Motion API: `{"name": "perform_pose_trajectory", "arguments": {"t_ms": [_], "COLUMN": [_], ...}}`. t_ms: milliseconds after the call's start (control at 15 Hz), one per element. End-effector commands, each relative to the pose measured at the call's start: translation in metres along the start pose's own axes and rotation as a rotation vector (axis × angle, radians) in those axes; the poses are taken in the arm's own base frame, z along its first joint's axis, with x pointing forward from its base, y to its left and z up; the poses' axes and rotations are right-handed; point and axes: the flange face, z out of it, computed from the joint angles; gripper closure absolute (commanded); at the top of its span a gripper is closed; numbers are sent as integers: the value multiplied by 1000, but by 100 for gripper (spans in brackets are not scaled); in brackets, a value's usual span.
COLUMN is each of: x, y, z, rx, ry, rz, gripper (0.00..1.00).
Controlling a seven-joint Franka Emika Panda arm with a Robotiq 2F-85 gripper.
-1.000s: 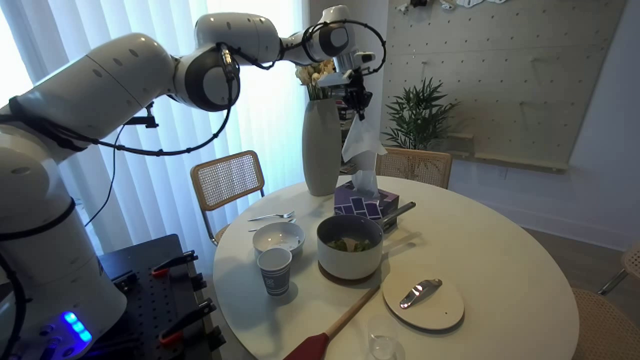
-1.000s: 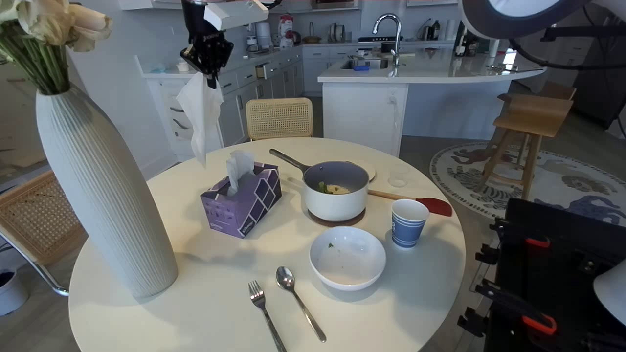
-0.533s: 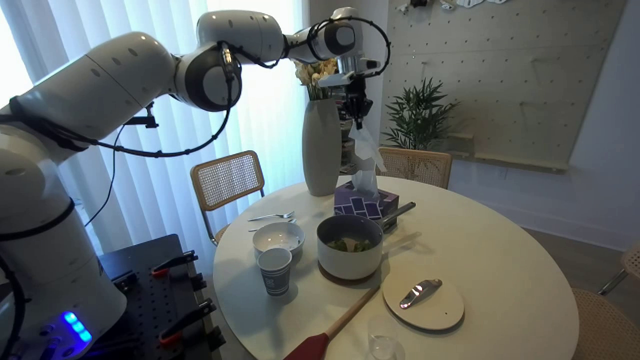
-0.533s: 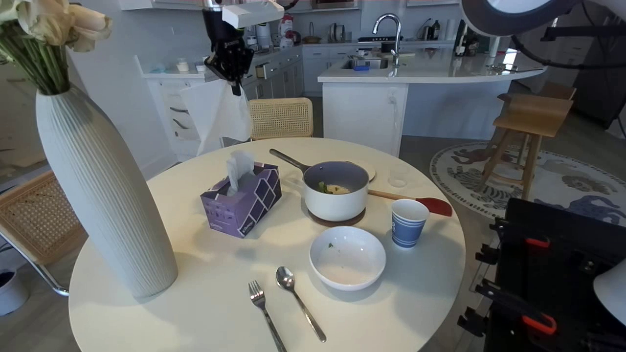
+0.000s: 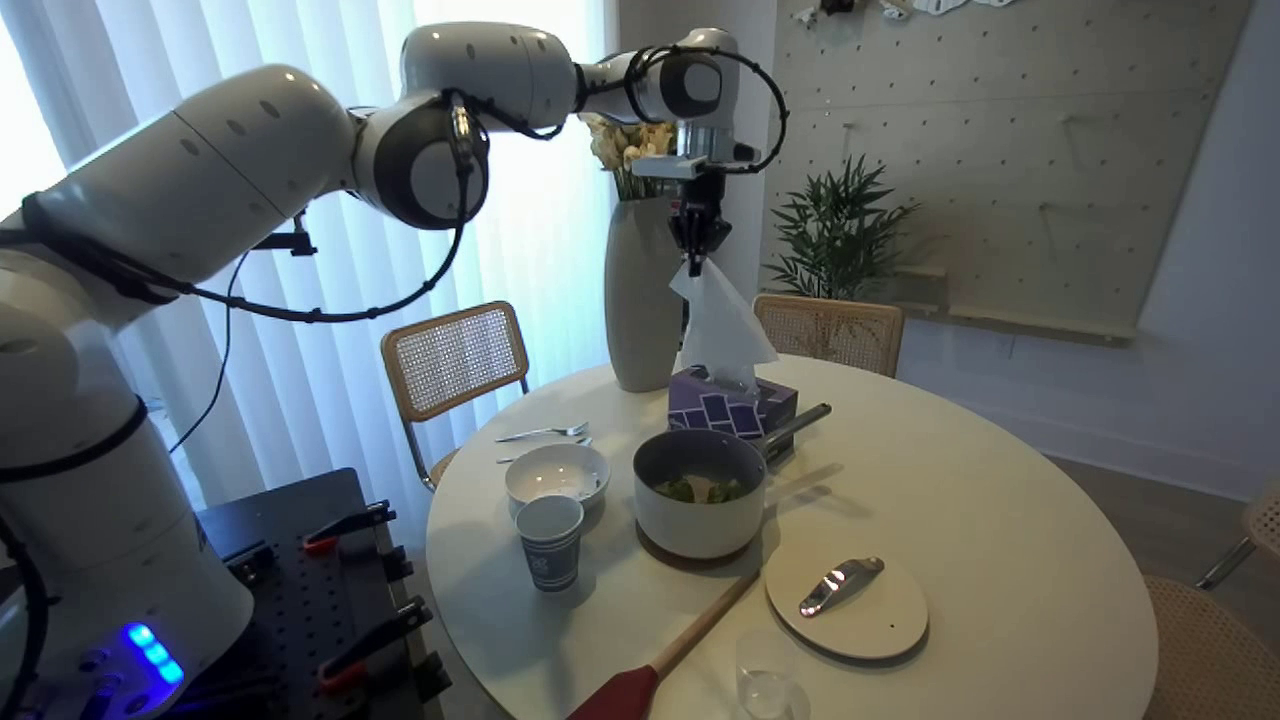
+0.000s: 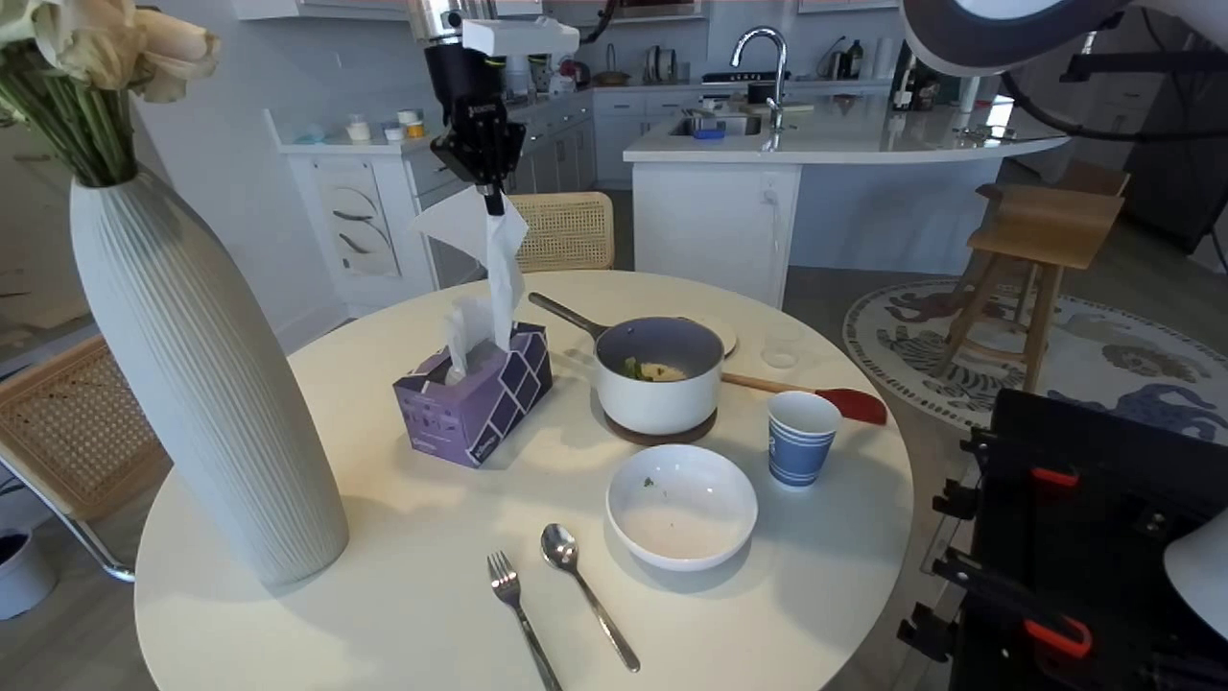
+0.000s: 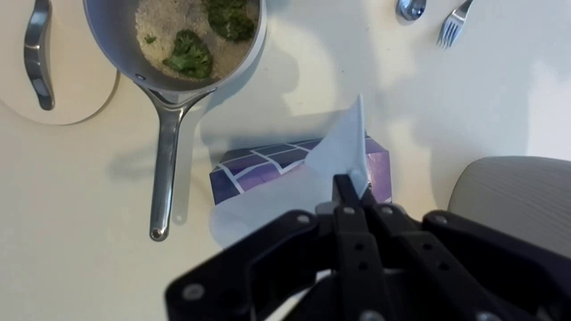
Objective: Pull out a tissue from the box and place it on the table
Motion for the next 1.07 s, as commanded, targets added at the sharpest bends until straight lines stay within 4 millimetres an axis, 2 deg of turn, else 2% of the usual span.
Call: {"name": "perform_pose_trajectory", "arguments": {"t_ms": [0, 267, 600, 1000], "x": [-11, -18, -19, -17], "y": [-7, -20, -46, -80], "z": [4, 6, 18, 49], "rx": [39, 67, 117, 171], "ry": [-85, -132, -153, -184], "rz": [-39, -99, -219, -327], "gripper": [100, 100, 100, 100]}}
